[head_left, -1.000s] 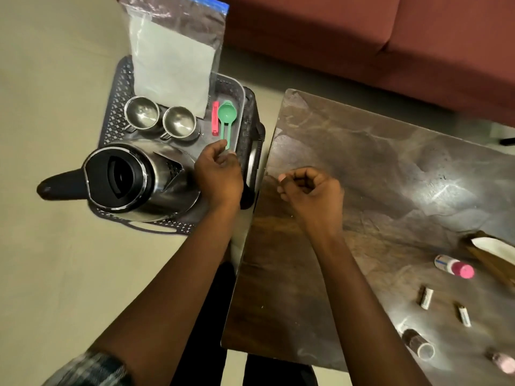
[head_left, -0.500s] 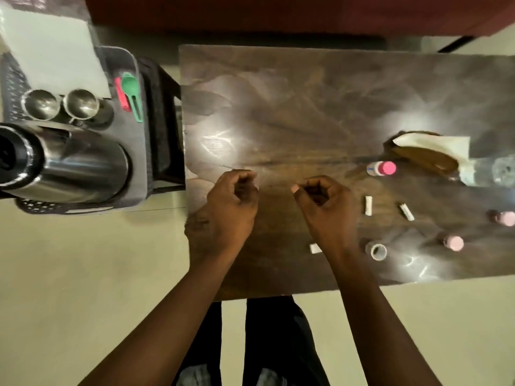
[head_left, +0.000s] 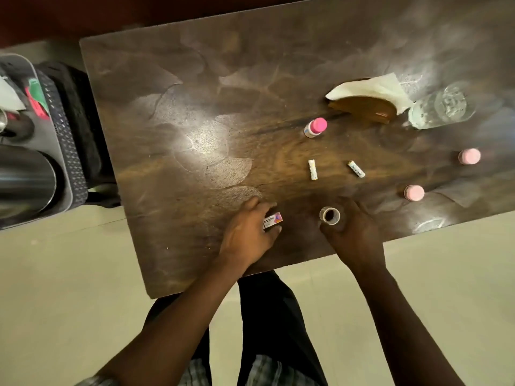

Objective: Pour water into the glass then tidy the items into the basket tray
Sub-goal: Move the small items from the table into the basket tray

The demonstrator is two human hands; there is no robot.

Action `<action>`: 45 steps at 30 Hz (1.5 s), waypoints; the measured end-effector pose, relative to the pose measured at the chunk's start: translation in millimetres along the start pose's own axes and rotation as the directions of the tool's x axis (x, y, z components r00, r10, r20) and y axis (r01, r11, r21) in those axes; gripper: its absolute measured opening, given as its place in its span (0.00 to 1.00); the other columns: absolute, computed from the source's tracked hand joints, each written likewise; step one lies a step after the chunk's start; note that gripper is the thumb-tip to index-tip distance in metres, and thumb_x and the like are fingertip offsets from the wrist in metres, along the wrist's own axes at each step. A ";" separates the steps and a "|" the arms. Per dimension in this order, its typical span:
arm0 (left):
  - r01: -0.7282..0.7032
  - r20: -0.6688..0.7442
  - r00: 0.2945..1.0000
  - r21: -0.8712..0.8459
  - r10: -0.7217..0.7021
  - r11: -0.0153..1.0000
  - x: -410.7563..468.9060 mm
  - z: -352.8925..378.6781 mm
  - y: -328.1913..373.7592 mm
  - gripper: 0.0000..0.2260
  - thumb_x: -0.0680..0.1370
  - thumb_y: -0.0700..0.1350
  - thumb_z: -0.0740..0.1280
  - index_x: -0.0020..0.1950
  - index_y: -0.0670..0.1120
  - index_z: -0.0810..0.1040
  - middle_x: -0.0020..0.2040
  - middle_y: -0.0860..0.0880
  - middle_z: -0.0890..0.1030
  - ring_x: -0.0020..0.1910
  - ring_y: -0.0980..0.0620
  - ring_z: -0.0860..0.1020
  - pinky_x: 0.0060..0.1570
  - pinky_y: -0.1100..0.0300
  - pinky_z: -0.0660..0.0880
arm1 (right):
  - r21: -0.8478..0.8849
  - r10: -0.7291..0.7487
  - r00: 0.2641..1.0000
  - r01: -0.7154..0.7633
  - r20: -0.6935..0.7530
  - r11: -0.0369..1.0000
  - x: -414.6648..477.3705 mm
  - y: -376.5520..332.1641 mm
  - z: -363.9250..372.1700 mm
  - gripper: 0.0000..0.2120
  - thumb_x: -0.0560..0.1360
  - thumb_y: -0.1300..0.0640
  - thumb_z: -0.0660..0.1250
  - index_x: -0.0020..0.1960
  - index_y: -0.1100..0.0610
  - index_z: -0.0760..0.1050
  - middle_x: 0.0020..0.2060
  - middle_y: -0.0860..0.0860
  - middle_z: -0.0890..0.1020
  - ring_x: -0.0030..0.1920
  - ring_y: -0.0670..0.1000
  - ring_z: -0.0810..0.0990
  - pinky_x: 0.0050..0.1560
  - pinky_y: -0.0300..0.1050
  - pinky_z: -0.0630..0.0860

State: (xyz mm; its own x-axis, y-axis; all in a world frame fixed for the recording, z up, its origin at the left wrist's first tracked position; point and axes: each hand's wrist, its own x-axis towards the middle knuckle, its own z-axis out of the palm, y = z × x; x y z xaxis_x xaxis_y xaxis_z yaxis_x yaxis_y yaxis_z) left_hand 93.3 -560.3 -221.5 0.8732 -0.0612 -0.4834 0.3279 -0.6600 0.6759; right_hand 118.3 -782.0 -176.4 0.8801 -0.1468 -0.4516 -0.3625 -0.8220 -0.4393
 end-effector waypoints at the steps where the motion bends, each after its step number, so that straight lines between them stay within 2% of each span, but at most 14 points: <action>1: -0.005 0.030 1.000 0.061 0.004 0.998 1.2 3.8 2.9 0.25 0.74 0.51 0.77 0.70 0.49 0.78 0.63 0.51 0.77 0.63 0.49 0.77 0.62 0.53 0.77 | -0.042 0.001 1.000 0.000 0.030 0.999 0.2 6.6 2.4 0.22 0.70 0.55 0.79 0.62 0.49 0.77 0.59 0.49 0.80 0.55 0.58 0.83 0.49 0.50 0.77; 5: -0.003 0.065 0.998 0.232 -0.012 0.973 7.3 14.0 7.2 0.23 0.75 0.49 0.75 0.70 0.51 0.77 0.64 0.51 0.76 0.62 0.47 0.77 0.58 0.52 0.78 | -0.134 0.032 0.997 -0.021 0.076 0.991 3.8 21.4 17.6 0.23 0.71 0.56 0.77 0.64 0.47 0.74 0.63 0.47 0.77 0.55 0.61 0.82 0.46 0.52 0.79; 10: 0.003 0.039 0.999 0.215 -0.011 0.977 13.5 14.6 6.5 0.13 0.75 0.42 0.72 0.59 0.49 0.81 0.59 0.50 0.78 0.57 0.46 0.79 0.55 0.49 0.79 | -0.146 0.020 0.998 -0.012 0.053 0.989 8.8 26.9 33.6 0.24 0.73 0.59 0.76 0.68 0.49 0.77 0.64 0.51 0.77 0.54 0.63 0.84 0.46 0.55 0.81; 16: 0.034 -0.031 0.999 0.109 -0.031 0.993 11.8 -11.7 -6.0 0.18 0.77 0.44 0.70 0.68 0.49 0.80 0.64 0.50 0.77 0.57 0.46 0.80 0.56 0.49 0.81 | -0.121 -0.053 0.997 0.059 0.049 0.991 10.6 7.3 34.3 0.22 0.74 0.60 0.78 0.66 0.52 0.80 0.60 0.54 0.81 0.54 0.63 0.84 0.47 0.54 0.81; 19: 0.058 -0.128 0.991 0.071 -0.049 0.996 7.4 -45.7 -16.2 0.19 0.78 0.45 0.70 0.70 0.49 0.79 0.64 0.51 0.77 0.59 0.48 0.79 0.59 0.52 0.79 | -0.112 -0.090 0.995 0.095 0.047 0.989 13.7 -24.7 34.3 0.17 0.74 0.57 0.76 0.62 0.52 0.79 0.56 0.55 0.82 0.52 0.65 0.84 0.47 0.58 0.81; 23: 0.096 -0.286 0.954 0.014 -0.088 0.995 -6.7 -110.1 -38.0 0.17 0.78 0.45 0.71 0.68 0.50 0.79 0.62 0.52 0.77 0.59 0.51 0.78 0.60 0.53 0.80 | -0.113 -0.153 0.987 0.158 0.051 0.981 16.7 -92.9 44.4 0.18 0.74 0.57 0.76 0.61 0.48 0.77 0.55 0.55 0.84 0.50 0.65 0.84 0.47 0.55 0.79; 26: 0.150 -0.378 0.913 -0.040 -0.154 0.988 -19.2 -155.3 -60.0 0.18 0.80 0.49 0.70 0.69 0.54 0.77 0.65 0.55 0.76 0.62 0.54 0.77 0.61 0.57 0.79 | -0.068 -0.218 0.974 0.222 0.056 0.973 17.5 -151.0 56.9 0.19 0.74 0.57 0.77 0.62 0.46 0.78 0.54 0.51 0.84 0.50 0.60 0.85 0.48 0.52 0.78; 28: 0.212 -0.442 0.873 -0.035 -0.205 0.977 -26.6 -185.7 -79.6 0.17 0.79 0.54 0.68 0.68 0.59 0.75 0.65 0.58 0.75 0.61 0.55 0.78 0.59 0.54 0.80 | -0.042 -0.288 0.955 0.291 0.075 0.956 17.9 -191.9 70.6 0.19 0.75 0.54 0.77 0.64 0.45 0.78 0.56 0.50 0.84 0.50 0.57 0.86 0.51 0.54 0.80; 29: 0.233 -0.466 0.855 -0.046 -0.227 0.971 -29.4 -198.9 -87.6 0.17 0.79 0.55 0.68 0.68 0.60 0.75 0.64 0.59 0.75 0.60 0.55 0.79 0.57 0.53 0.81 | -0.019 -0.311 0.946 0.314 0.092 0.949 17.3 -211.9 76.2 0.18 0.76 0.53 0.77 0.64 0.44 0.78 0.56 0.49 0.84 0.51 0.56 0.86 0.52 0.55 0.81; 31: 0.244 -0.516 0.814 -0.109 -0.265 0.964 -35.6 -226.4 -107.4 0.17 0.79 0.53 0.70 0.67 0.56 0.78 0.62 0.56 0.77 0.56 0.55 0.79 0.55 0.59 0.80 | 0.008 -0.344 0.929 0.347 0.139 0.938 16.8 -257.7 92.8 0.17 0.77 0.50 0.76 0.63 0.43 0.79 0.56 0.48 0.83 0.53 0.55 0.85 0.53 0.52 0.80; 34: 0.239 -0.580 0.751 -0.206 -0.315 0.949 -41.6 -258.2 -130.9 0.16 0.78 0.50 0.73 0.66 0.53 0.80 0.58 0.54 0.79 0.53 0.56 0.80 0.54 0.61 0.79 | 0.052 -0.469 0.864 0.468 0.183 0.882 18.9 -321.5 118.5 0.19 0.76 0.51 0.77 0.67 0.45 0.81 0.56 0.45 0.80 0.53 0.51 0.83 0.52 0.44 0.73; 38: 0.220 -0.612 0.688 -0.337 -0.391 0.915 -49.4 -278.7 -163.2 0.14 0.79 0.49 0.72 0.64 0.53 0.81 0.58 0.56 0.80 0.53 0.57 0.80 0.55 0.59 0.80 | 0.056 -0.618 0.742 0.627 0.259 0.777 22.3 -400.2 166.3 0.22 0.76 0.55 0.78 0.69 0.51 0.79 0.61 0.48 0.82 0.52 0.45 0.80 0.51 0.37 0.73; 43: 0.179 -0.651 0.620 -0.428 -0.439 0.886 -52.7 -285.6 -188.0 0.12 0.81 0.49 0.69 0.65 0.53 0.80 0.57 0.61 0.75 0.55 0.61 0.77 0.55 0.65 0.76 | -0.002 -0.711 0.602 0.764 0.363 0.646 32.6 -468.6 233.9 0.21 0.77 0.55 0.76 0.69 0.52 0.78 0.61 0.51 0.82 0.57 0.52 0.82 0.58 0.49 0.80; 45: 0.170 -0.648 0.605 -0.462 -0.463 0.870 -50.6 -281.9 -195.8 0.14 0.81 0.49 0.69 0.66 0.53 0.80 0.58 0.65 0.72 0.57 0.62 0.76 0.58 0.63 0.76 | -0.063 -0.709 0.565 0.799 0.423 0.599 39.6 -482.6 258.4 0.22 0.77 0.56 0.76 0.70 0.52 0.78 0.63 0.52 0.81 0.60 0.54 0.81 0.60 0.51 0.79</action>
State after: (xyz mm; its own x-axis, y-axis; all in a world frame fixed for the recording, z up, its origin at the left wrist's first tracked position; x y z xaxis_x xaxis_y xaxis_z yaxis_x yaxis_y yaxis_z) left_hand 86.5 -216.9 -172.6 0.6102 0.7536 -0.2446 0.6007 -0.2388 0.7630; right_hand 248.9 -248.9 -183.0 0.6242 0.7323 -0.2722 0.5053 -0.6441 -0.5743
